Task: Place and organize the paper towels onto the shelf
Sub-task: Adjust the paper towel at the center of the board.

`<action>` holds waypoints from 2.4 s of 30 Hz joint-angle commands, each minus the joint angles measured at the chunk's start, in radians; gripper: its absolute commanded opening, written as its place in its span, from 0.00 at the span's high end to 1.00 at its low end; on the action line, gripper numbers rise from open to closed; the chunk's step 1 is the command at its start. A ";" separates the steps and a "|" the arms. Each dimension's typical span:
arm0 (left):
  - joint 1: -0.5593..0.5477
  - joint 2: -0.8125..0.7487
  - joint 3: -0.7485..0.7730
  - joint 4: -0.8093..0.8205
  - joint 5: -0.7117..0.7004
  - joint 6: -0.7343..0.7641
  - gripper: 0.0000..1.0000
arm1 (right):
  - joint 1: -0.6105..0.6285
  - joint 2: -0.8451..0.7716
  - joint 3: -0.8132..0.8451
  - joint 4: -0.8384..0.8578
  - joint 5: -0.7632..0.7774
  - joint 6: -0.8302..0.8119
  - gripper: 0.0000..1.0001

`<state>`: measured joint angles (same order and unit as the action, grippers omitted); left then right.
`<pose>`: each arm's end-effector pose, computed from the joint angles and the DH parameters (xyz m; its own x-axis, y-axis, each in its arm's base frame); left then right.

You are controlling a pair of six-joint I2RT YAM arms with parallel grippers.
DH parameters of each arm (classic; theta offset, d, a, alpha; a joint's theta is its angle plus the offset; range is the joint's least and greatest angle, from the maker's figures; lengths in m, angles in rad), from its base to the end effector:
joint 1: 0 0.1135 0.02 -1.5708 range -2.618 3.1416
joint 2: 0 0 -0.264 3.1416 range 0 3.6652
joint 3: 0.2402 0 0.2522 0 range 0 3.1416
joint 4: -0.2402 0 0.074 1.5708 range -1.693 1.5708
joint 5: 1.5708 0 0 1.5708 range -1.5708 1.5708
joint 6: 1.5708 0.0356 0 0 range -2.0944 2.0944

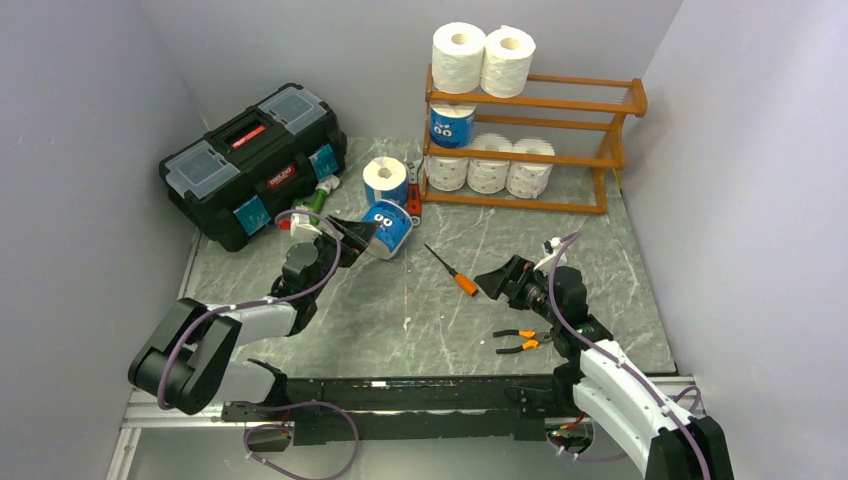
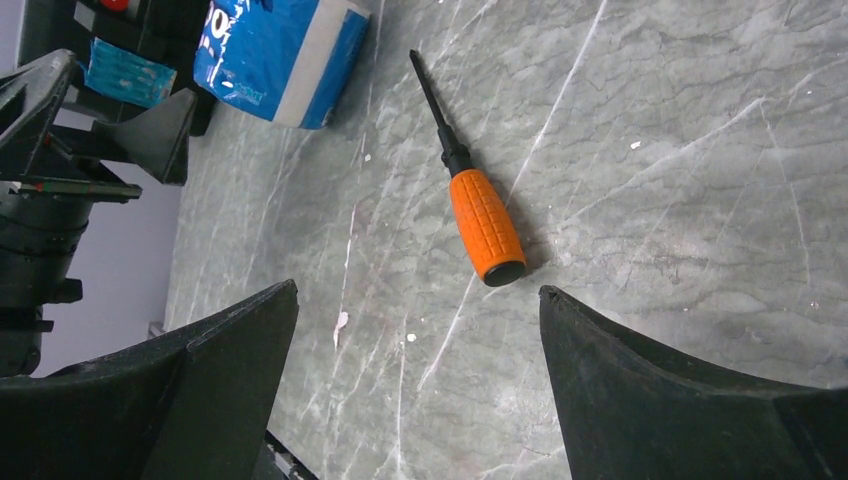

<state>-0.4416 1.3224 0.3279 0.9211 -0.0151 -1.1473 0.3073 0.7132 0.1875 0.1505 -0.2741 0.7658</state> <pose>0.2246 -0.1056 0.1887 -0.4044 -0.8171 -0.4109 0.1096 0.4027 -0.9087 0.1525 0.0585 0.1755 -0.6200 0.5033 -0.6019 -0.1408 0.6833 0.7164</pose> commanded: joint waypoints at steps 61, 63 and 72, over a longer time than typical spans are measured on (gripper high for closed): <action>-0.005 0.279 0.138 0.058 0.039 -0.015 0.25 | 0.001 0.002 0.012 -0.001 0.030 -0.063 0.09; -0.006 0.283 0.133 0.072 0.040 -0.017 0.27 | 0.002 0.001 0.013 -0.002 0.032 -0.065 0.09; -0.006 0.279 0.129 0.092 0.047 -0.006 0.38 | 0.001 0.000 0.015 -0.008 0.039 -0.066 0.10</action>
<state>-0.4427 1.6016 0.4534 0.9222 0.0116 -1.1492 0.3073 0.7147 0.1875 0.1246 -0.2535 0.7204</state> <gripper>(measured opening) 0.665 0.908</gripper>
